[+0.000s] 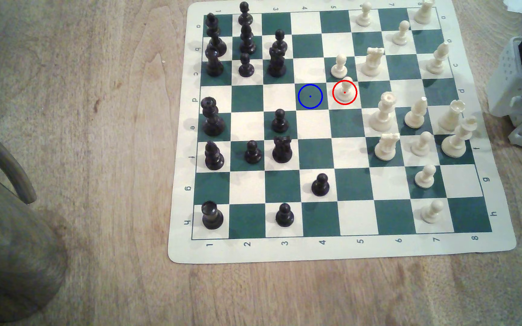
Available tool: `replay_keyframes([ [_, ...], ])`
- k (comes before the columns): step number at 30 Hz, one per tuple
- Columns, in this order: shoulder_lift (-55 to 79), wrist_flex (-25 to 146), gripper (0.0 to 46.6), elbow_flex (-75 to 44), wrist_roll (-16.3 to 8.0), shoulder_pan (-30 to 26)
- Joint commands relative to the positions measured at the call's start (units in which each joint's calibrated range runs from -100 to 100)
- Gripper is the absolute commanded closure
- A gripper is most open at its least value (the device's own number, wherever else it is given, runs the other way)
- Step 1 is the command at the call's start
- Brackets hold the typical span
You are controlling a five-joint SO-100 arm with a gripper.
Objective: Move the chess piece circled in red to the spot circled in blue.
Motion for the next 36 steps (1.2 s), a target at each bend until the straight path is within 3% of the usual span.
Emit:
replay_keyframes([
  [1,0.06,4.82,46.4,-0.73,0.0,-3.04],
  [9,0.06,12.27,46.4,-9.61,0.0,-4.13],
  [22,0.06,42.0,46.4,-31.64,0.0,-4.76],
  [27,0.06,60.92,46.4,-42.61,0.0,-4.99],
  [33,-0.03,80.16,46.4,-43.7,-0.1,-4.76],
  [34,-0.03,82.87,45.7,-43.79,-0.1,-4.68],
  [36,-0.03,90.81,40.0,-43.79,-0.05,-4.29],
])
